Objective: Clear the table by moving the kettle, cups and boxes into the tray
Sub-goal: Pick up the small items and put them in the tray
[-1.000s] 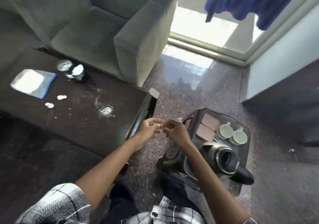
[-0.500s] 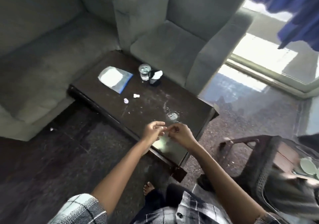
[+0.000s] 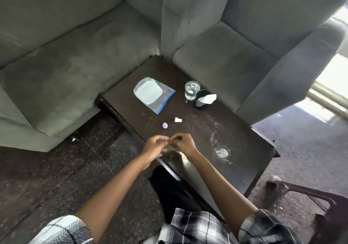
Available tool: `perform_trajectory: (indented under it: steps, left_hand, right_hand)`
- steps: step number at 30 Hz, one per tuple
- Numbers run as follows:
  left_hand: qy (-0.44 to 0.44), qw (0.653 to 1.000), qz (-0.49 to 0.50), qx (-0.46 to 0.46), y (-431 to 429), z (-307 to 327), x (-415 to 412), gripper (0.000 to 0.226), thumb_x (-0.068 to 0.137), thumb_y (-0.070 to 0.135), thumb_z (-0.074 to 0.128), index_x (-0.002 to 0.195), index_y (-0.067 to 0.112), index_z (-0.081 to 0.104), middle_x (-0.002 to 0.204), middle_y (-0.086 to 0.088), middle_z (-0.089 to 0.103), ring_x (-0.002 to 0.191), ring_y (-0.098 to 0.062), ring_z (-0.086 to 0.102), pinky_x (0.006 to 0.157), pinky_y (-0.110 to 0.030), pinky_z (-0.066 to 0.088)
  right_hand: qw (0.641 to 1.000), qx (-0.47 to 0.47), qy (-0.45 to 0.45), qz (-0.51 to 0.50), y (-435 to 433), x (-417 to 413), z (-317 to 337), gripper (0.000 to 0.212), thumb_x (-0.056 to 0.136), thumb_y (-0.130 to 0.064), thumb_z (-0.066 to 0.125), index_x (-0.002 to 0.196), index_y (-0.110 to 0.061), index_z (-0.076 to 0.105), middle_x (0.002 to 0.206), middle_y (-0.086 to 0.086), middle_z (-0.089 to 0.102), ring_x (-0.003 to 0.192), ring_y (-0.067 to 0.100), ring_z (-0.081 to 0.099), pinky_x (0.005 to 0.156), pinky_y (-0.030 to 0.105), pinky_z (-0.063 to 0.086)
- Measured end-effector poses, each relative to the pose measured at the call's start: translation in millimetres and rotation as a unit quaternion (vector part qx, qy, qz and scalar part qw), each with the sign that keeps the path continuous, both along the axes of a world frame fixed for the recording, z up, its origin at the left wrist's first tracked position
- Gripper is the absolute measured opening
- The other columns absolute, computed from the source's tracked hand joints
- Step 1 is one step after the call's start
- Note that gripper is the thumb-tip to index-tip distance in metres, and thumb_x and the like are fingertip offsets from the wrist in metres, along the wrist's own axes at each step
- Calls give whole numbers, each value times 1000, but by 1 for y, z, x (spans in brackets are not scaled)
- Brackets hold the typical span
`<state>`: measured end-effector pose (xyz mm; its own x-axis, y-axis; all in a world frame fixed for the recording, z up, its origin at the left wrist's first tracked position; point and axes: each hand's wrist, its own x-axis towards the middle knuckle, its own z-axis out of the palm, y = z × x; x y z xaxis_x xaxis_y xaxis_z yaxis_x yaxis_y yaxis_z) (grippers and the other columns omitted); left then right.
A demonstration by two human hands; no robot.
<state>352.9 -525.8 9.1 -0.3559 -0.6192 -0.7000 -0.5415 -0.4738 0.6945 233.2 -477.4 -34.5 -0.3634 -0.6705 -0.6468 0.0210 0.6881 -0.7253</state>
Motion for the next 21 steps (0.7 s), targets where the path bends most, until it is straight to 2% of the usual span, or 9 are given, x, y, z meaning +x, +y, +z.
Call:
perform_trajectory:
  steps: [3,5,8,10,14,18,21]
  left_hand:
    - [-35,999,-16,3,-50,-13,-3,16,93,11,49,103,16,60,103,-5,63,73,-9,58,64,-23,41]
    - [-50,998,-31,-1,-80,-25,-7,20,93,9,50,110,10,61,102,-5,63,72,-7,57,60,-19,42]
    - [-70,997,-26,2,-112,-50,-10,25,92,3,47,114,2,59,102,-8,61,69,-7,55,47,-4,42]
    - [-89,995,-33,13,-122,-70,-9,27,91,-1,44,113,-1,59,99,-10,63,67,-8,54,44,-1,39]
    - [-116,991,-53,32,-131,-103,-2,28,87,-6,45,108,0,62,82,-2,65,65,-6,53,50,-7,39]
    - [-128,986,-103,37,-142,-114,5,26,85,-5,48,105,4,63,95,-7,69,78,-14,58,66,-19,41]
    - [-137,983,-121,24,-155,-114,6,39,82,-5,53,118,9,58,113,-11,66,89,-18,59,81,-29,45]
  right_hand:
    - [998,58,10,-32,-56,-3,-39,20,76,0,54,66,-13,64,55,5,59,41,7,54,56,28,53]
    - [994,97,48,-34,-85,-6,-69,19,76,-8,53,65,-14,67,68,14,67,61,24,63,73,40,58]
    - [984,147,102,14,-113,-10,-100,23,87,-22,52,93,-7,68,103,21,68,97,35,64,82,37,50]
    - [974,167,140,65,-125,-13,-115,25,88,-21,52,106,-8,64,114,19,63,107,35,60,86,38,48]
    - [958,168,172,157,-139,-10,-147,31,85,-17,55,116,-15,53,121,11,56,110,33,57,86,39,46]
    - [965,163,183,94,-147,-3,-154,21,89,-17,46,103,-9,60,113,15,59,101,35,59,79,36,47]
    - [978,143,149,15,-153,5,-137,16,84,-19,52,92,-11,65,95,12,67,88,33,62,74,37,50]
